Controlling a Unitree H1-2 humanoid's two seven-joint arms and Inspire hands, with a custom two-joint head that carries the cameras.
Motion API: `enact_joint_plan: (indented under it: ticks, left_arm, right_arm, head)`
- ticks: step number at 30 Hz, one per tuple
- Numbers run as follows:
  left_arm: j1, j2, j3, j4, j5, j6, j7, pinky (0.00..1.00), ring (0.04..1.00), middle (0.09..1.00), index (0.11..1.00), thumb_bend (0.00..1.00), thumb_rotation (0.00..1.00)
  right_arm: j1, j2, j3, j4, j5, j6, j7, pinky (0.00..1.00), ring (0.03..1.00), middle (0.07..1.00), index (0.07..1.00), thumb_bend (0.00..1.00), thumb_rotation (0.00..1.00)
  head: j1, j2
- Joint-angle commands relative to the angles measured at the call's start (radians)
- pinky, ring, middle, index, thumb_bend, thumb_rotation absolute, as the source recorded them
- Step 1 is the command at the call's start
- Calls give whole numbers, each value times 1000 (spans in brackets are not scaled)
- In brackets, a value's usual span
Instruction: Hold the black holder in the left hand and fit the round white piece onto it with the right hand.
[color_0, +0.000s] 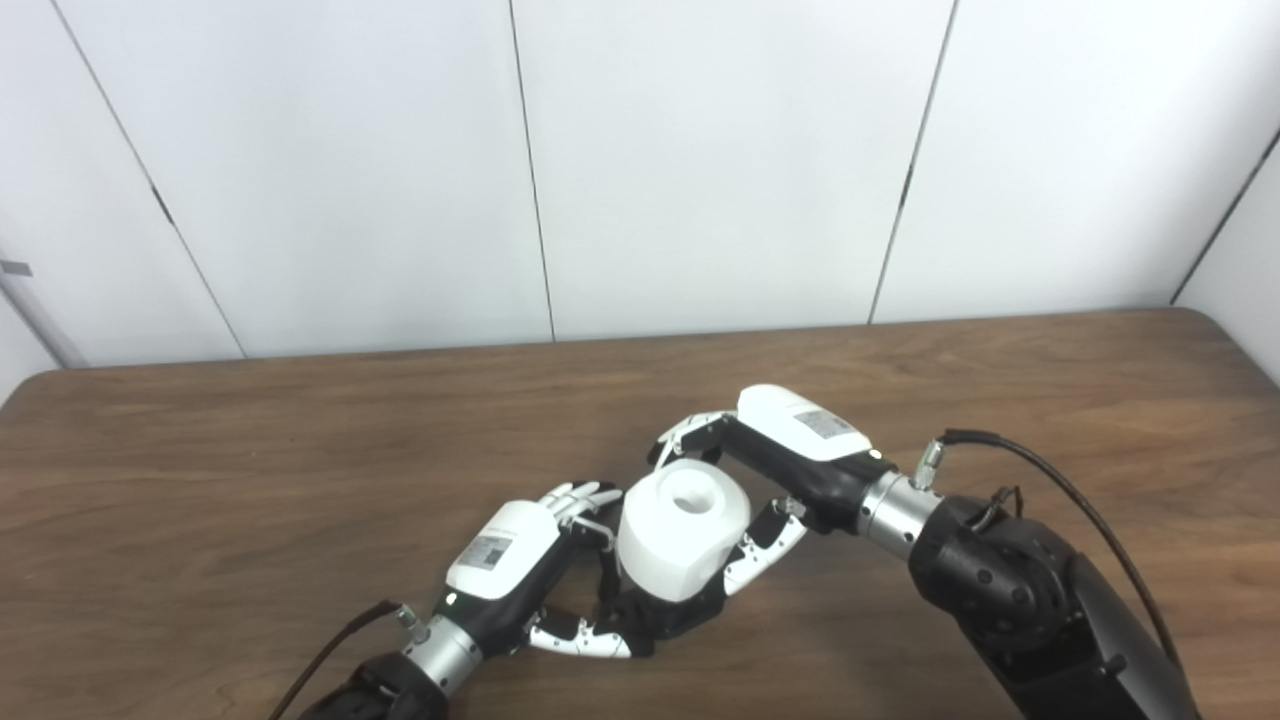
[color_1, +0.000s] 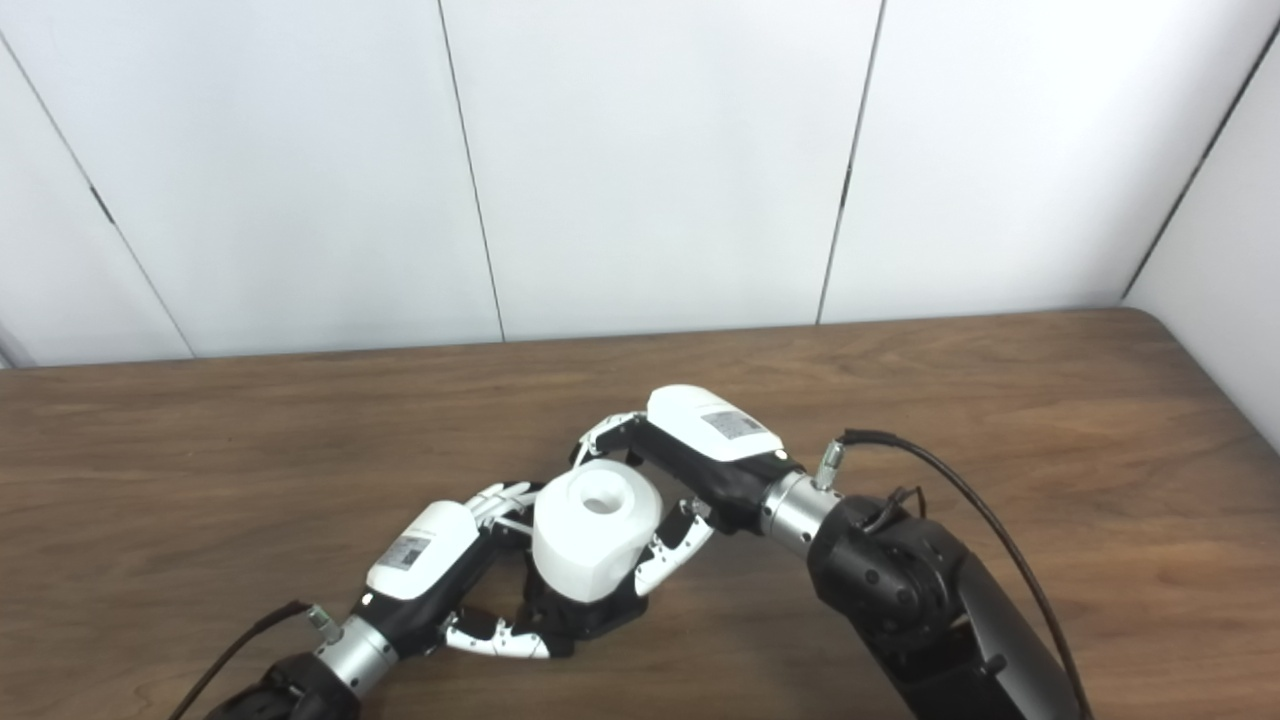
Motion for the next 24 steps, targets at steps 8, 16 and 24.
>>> enact_joint_plan:
  ticks: [8,16,24]
  left_arm:
    - [70,-5,-65,66,69,77,-105,946,930,887,484,524,58]
    - [75,-4,-68,50,68,90,-115,952,932,887,484,524,59]
    - [78,0,-71,39,58,101,-119,958,932,889,484,525,59]
  right_arm:
    - [-47,6,2,40,-12,-72,-13,676,772,751,480,523,129]
    - [-61,8,19,77,-30,-99,-8,651,777,749,480,524,131]
    - [-64,13,36,116,-40,-137,1,628,758,741,480,524,131]
  head:
    - [5,10]
    - [14,19]
    - [19,25]
